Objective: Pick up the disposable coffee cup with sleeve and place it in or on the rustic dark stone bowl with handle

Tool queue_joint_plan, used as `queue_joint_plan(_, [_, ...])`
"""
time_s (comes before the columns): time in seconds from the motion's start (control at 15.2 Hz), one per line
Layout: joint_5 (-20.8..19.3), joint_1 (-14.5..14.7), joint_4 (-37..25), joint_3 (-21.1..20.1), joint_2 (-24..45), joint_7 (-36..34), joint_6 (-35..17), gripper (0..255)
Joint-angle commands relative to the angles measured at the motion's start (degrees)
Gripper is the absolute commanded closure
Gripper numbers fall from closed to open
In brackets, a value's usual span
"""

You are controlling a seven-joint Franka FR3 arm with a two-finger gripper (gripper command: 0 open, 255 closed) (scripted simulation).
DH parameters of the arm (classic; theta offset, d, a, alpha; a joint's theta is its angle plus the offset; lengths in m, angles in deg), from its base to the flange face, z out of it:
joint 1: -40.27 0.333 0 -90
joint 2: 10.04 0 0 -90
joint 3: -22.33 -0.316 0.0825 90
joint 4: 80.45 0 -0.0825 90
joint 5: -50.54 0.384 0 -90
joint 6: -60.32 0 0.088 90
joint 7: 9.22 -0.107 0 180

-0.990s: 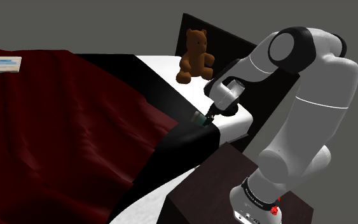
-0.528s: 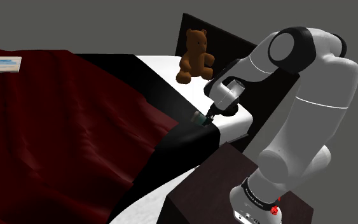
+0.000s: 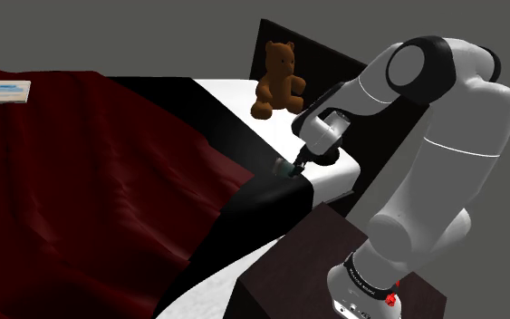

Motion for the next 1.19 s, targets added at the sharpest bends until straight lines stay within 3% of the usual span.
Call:
queue_joint_plan(0.0, [-2.4,0.8,0.6,1.2,-1.8,-2.2,1.0,255])
queue_joint_plan(0.59, [-13.3,3.4,2.6,5.5,-9.4,-11.9,5.6,255])
queue_joint_plan(1.12, [-22.0,3.7,2.9,7.3,-15.8,-19.4,10.5,255])
